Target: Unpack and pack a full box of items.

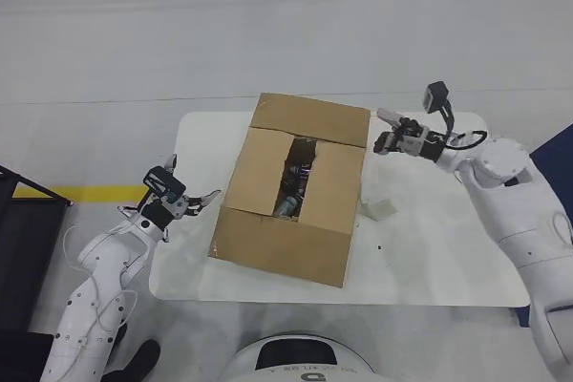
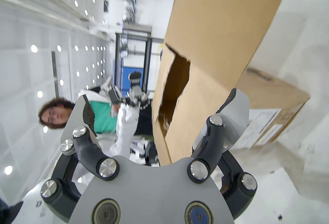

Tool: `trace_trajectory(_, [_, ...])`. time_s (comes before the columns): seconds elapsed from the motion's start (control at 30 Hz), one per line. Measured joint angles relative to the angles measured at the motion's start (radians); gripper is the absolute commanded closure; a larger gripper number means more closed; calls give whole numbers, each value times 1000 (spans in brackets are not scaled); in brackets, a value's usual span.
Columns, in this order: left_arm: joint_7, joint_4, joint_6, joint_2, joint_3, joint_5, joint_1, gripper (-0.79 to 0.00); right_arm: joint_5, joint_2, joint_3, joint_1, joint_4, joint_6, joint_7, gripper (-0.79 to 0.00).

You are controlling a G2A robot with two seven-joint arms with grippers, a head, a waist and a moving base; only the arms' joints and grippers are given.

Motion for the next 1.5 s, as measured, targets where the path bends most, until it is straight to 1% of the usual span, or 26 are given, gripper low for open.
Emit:
trace_trajectory(0.07, [0, 0, 0, 0, 0, 0, 0, -785, -26, -15, -32, 16, 44, 28, -59, -785])
trace_trajectory(0.13, [0, 0, 0, 0, 0, 0, 0, -785, -65, -30, -71, 45, 83, 86, -100, -785])
trace_trajectory(0.2, [0, 0, 0, 0, 0, 0, 0, -785, -79, -51, -110, 81, 115, 114, -96, -785])
trace_trajectory(0.23, [0, 0, 0, 0, 0, 0, 0, -785, -69, -60, -122, 94, 133, 103, -90, -785])
trace_trajectory(0.33, [0, 0, 0, 0, 0, 0, 0, -785, -33, -86, -147, 133, 189, 30, -85, -785])
trace_trajectory(0.43, [-2, 7, 9, 0, -5, -2, 3, -785, 36, -109, -150, 155, 237, -68, -56, -785])
trace_trajectory(0.57, [4, 35, 28, 3, -44, -34, 13, -785, 184, -132, -130, 163, 300, -199, 53, -785])
trace_trajectory(0.63, [9, 46, 29, 5, -65, -53, 15, -785, 241, -139, -121, 165, 321, -235, 119, -785])
trace_trajectory(0.7, [16, 60, 21, 8, -91, -70, 18, -785, 297, -144, -112, 167, 344, -260, 214, -785])
trace_trajectory(0.8, [31, 81, 0, 14, -127, -76, 23, -785, 329, -148, -109, 184, 380, -258, 365, -785])
trace_trajectory(0.87, [47, 92, -19, 18, -143, -67, 29, -785, 292, -148, -120, 203, 401, -257, 466, -785])
trace_trajectory(0.93, [64, 95, -45, 22, -149, -40, 37, -785, 236, -149, -136, 223, 419, -245, 519, -785])
trace_trajectory(1.03, [101, 95, -114, 32, -144, 33, 51, -785, 185, -154, -150, 242, 430, -232, 533, -785])
trace_trajectory(1.2, [204, 101, -285, 56, -147, 173, 64, -785, 152, -163, -162, 253, 426, -215, 539, -785])
trace_trajectory(1.27, [246, 104, -325, 64, -149, 210, 65, -785, 139, -168, -168, 257, 425, -203, 531, -785])
trace_trajectory(1.33, [277, 105, -327, 68, -142, 226, 63, -785, 132, -172, -172, 259, 431, -192, 527, -785])
trace_trajectory(1.43, [310, 103, -315, 68, -107, 238, 56, -785, 123, -179, -180, 266, 447, -170, 530, -785])
trace_trajectory(1.5, [314, 117, -284, 66, -75, 246, 37, -785, 117, -184, -185, 271, 459, -161, 532, -785])
